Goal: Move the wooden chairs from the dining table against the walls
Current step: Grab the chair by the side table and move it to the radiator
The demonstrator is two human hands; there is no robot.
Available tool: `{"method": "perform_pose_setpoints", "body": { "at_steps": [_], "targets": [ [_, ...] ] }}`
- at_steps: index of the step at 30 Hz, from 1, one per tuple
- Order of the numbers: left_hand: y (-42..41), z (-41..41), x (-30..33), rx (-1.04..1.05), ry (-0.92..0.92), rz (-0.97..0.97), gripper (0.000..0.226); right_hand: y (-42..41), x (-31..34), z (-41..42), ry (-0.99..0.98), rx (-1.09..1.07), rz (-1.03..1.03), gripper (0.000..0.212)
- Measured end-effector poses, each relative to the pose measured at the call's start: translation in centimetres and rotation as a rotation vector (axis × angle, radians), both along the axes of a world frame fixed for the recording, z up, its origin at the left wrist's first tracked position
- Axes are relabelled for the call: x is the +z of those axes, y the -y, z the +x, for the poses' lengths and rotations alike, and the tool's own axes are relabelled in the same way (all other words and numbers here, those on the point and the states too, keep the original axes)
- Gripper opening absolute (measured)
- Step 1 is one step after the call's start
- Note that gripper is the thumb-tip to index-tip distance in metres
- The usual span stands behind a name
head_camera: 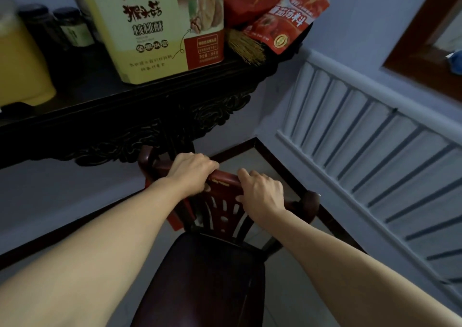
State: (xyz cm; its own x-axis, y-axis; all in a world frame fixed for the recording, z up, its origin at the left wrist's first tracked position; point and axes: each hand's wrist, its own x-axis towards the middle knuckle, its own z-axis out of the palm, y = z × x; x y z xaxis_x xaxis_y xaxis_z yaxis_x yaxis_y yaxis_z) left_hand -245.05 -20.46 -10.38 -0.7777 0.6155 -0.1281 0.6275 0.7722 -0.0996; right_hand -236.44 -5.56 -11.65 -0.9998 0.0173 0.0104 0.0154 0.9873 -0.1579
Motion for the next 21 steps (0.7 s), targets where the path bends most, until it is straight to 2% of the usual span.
{"method": "perform_pose_setpoints", "body": {
  "at_steps": [2,7,10,21],
  "targets": [
    [-0.2,0.9,1.3,-0.041,-0.004,-0.057,0.017,0.0,0.7,1.1,0.009,0.022,-0.027,0.035],
    [-2.3,3.9,3.8,-0.167,-0.005,-0.170,0.017,-1.5,2.5,4.9,0.034,0.033,-0.030,0.035],
    [-4.6,5.4,4.6,-0.251,-0.013,-0.171,0.008,-3.1,3.6,7.4,0.042,0.018,-0.017,0.034],
    [-15.8,10.6,6.2,-0.492,-0.042,-0.135,0.010,-11.8,5.8,15.4,0.048,-0.185,0.076,0.033]
  ]
}}
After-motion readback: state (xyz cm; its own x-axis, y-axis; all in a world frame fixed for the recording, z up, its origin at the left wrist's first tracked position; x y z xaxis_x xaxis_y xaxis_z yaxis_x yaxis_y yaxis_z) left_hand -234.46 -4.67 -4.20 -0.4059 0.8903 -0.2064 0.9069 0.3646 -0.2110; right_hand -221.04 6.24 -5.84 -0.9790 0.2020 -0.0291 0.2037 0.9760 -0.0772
